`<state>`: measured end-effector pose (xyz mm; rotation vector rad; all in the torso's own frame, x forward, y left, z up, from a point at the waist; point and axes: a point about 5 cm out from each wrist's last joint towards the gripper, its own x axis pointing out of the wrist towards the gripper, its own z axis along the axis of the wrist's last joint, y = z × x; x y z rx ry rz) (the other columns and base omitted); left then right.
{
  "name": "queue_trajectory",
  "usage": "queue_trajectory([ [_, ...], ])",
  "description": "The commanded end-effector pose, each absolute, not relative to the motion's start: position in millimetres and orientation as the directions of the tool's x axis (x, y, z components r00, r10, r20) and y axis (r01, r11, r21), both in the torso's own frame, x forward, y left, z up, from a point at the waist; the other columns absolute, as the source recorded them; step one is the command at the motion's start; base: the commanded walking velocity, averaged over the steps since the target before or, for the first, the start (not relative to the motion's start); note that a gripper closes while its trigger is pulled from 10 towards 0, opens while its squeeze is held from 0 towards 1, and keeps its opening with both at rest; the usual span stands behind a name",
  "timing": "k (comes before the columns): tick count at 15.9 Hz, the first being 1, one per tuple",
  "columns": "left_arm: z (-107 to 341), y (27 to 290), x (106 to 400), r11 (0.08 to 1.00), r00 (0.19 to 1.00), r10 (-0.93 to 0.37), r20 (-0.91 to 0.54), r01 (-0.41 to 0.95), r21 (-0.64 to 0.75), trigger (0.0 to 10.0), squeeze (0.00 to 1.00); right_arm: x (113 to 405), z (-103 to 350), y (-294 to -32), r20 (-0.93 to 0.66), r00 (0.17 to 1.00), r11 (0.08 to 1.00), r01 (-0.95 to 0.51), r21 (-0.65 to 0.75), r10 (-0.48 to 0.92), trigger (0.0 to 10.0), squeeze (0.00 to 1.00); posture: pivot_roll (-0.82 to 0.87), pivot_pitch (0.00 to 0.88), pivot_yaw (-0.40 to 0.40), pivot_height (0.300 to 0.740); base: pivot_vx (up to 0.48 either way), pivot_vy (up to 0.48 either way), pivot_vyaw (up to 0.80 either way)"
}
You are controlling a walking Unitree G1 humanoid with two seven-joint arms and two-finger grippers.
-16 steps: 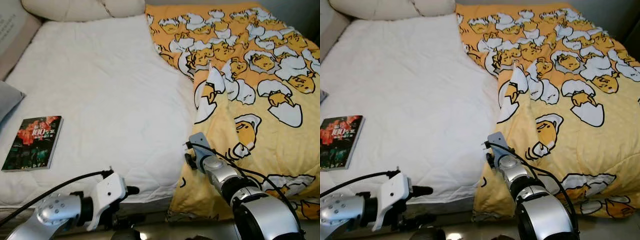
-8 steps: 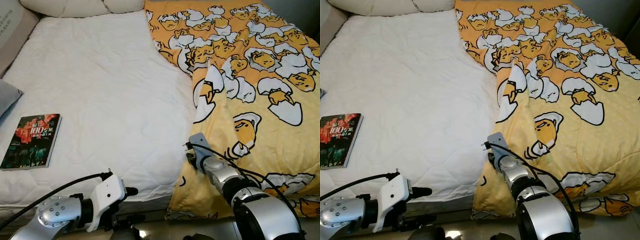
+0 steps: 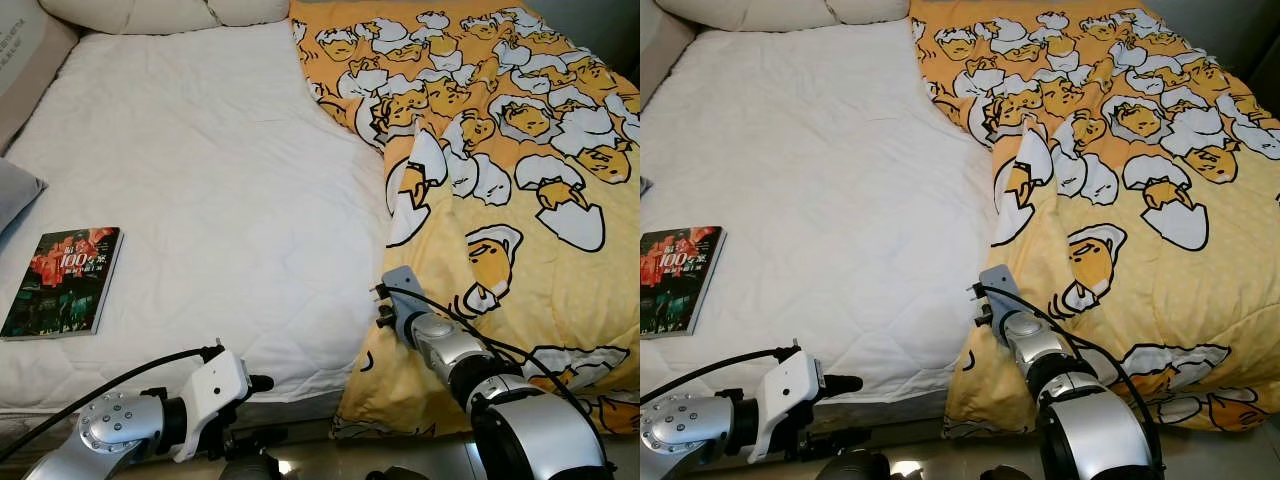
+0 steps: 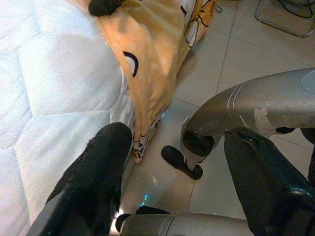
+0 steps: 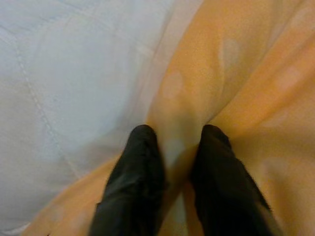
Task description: Clean up the room
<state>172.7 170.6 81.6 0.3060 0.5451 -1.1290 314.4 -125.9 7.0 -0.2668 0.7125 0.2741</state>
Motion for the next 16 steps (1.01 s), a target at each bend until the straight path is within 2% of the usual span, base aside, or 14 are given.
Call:
queue_trajectory([
  [1,81.3,172.3,173.6,0.4,0.316,-0.764,-0.562,0.916,-0.029,10.0,0.0,310.8,3.0,-129.7,-0.684,0.712,0.937,-0.327,-0.124,0.158,0.0,0.0,0.22,0.114,-0.008,0.74,0.0,0.0,0.0],
  [5,81.4,172.1,175.4,0.398,0.318,-0.767,-0.557,0.917,-0.024,10.0,0.0,313.3,6.7,-130.3,-0.672,0.708,0.919,-0.38,-0.101,0.219,0.0,0.0,0.21,0.097,-0.013,0.74,0.0,0.0,0.0],
  [7,82.1,170.3,176.3,0.395,0.32,-0.771,-0.551,0.918,-0.019,10.0,0.0,314.4,10.0,-131.5,-0.657,0.691,0.9,-0.434,-0.042,0.302,0.0,0.0,0.2,0.087,-0.017,0.74,0.0,0.0,0.0],
  [10,89.3,165.3,180.3,0.39,0.327,-0.783,-0.53,0.921,-0.009,10.0,0.0,308.1,15.1,-136.1,-0.595,0.612,0.8,-0.593,0.091,0.521,0.0,0.0,0.19,0.072,-0.011,0.74,0.0,0.0,0.0],
  [13,97.3,161.9,188.8,0.414,0.36,-0.792,-0.492,0.91,0.0,10.0,0.0,293.7,34.9,-135.4,-0.44,0.486,0.614,-0.761,0.211,0.755,0.0,0.0,0.17,0.057,-0.002,0.74,0.0,0.0,0.0],
  [14,97.8,161.8,189.7,0.417,0.363,-0.792,-0.491,0.909,0.0,10.0,0.0,288.6,39.1,-134.2,-0.418,0.447,0.568,-0.79,0.229,0.791,0.0,0.0,0.17,0.054,0.0,0.74,0.0,0.0,0.0],
  [16,98.9,162.7,189.7,0.413,0.361,-0.783,-0.507,0.911,0.01,10.0,0.0,262.8,53.0,-128.0,-0.346,0.264,0.368,-0.886,0.281,0.9,0.0,0.0,0.18,0.051,-0.004,0.74,0.0,0.0,0.0],
])
